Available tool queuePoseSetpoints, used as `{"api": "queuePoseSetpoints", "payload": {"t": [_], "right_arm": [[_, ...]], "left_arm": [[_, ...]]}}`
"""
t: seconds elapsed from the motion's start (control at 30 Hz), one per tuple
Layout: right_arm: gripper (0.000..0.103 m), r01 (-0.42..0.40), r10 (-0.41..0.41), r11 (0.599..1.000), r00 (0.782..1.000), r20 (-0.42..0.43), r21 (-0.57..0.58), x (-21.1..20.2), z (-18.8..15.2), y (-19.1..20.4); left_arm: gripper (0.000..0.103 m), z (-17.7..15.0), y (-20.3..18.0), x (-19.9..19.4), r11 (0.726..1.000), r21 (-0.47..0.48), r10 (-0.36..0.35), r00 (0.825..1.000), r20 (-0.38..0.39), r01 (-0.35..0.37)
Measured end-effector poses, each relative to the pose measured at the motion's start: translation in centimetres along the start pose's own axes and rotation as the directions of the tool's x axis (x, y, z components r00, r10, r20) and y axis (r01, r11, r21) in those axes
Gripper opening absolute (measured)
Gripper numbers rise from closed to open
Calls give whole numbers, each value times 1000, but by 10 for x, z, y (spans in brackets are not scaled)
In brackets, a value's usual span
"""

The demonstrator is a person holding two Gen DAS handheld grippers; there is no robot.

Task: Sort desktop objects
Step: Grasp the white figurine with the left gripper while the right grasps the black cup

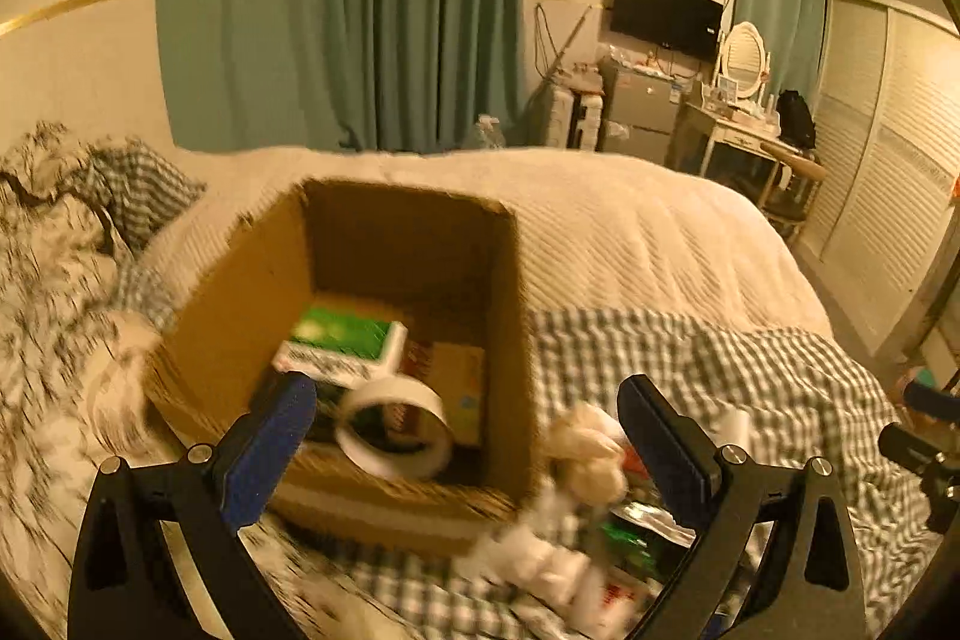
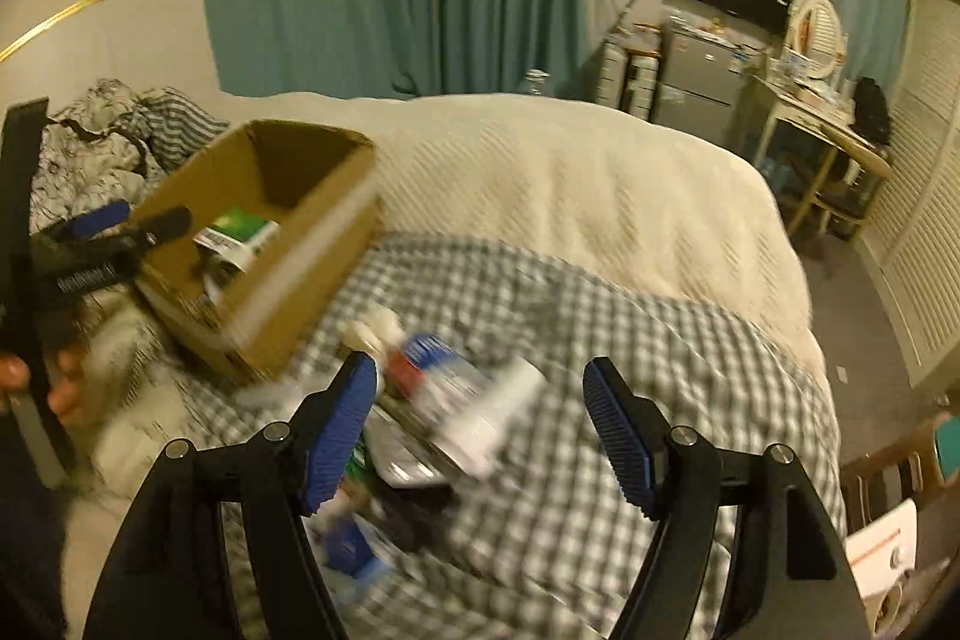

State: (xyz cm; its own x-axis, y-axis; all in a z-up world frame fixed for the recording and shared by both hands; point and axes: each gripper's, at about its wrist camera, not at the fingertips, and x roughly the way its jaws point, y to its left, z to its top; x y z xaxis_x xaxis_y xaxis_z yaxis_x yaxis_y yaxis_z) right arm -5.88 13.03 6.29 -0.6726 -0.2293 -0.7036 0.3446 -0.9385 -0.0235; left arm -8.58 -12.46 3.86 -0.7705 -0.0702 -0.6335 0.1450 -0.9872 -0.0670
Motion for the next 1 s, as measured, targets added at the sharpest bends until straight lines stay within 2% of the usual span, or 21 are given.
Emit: {"api": "queuePoseSetpoints", "payload": {"t": [0.13, 0.27, 0.4, 0.5, 0.6, 0.7, 0.73, 0.8, 0.93, 1.0], "right_arm": [[72, -21, 20, 995, 1000, 5, 98, 1, -29, -34], [72, -65, 68, 984, 998, -15, 168, 9, -39, -58], [71, -77, 80, 981, 997, -10, 178, 12, -45, -67], [71, -76, 81, 984, 996, -25, 160, 18, -48, -62], [71, -85, 93, 987, 994, -49, 139, 25, -50, -54], [71, -82, 89, 991, 994, -68, 104, 32, -51, -42], [71, -82, 89, 992, 993, -74, 93, 34, -52, -38], [71, -82, 88, 994, 993, -83, 68, 36, -53, -31], [71, -81, 82, 997, 991, -107, 21, 41, -57, -16], [71, -82, 81, 997, 989, -127, 2, 47, -60, -10]], "left_arm": [[103, -24, -26, 7, 1000, 1, 1, 999, -47, -1], [103, -49, -59, 16, 997, 78, -13, 998, -69, 18], [103, -75, -86, 32, 982, 176, -45, 991, -130, 68], [103, -88, -93, 46, 974, 217, -18, 984, -178, 57], [103, -104, -85, 65, 982, 171, -33, 968, -249, 78], [103, -124, -73, 85, 992, 117, 3, 944, -329, 37], [101, -131, -70, 94, 995, 102, 17, 931, -365, 22], [98, -136, -68, 103, 996, 93, 33, 920, -390, 4], [98, -130, -61, 106, 999, 43, 31, 930, -366, -16], [98, -129, -57, 108, 1000, -3, 7, 929, -369, -8]]}}
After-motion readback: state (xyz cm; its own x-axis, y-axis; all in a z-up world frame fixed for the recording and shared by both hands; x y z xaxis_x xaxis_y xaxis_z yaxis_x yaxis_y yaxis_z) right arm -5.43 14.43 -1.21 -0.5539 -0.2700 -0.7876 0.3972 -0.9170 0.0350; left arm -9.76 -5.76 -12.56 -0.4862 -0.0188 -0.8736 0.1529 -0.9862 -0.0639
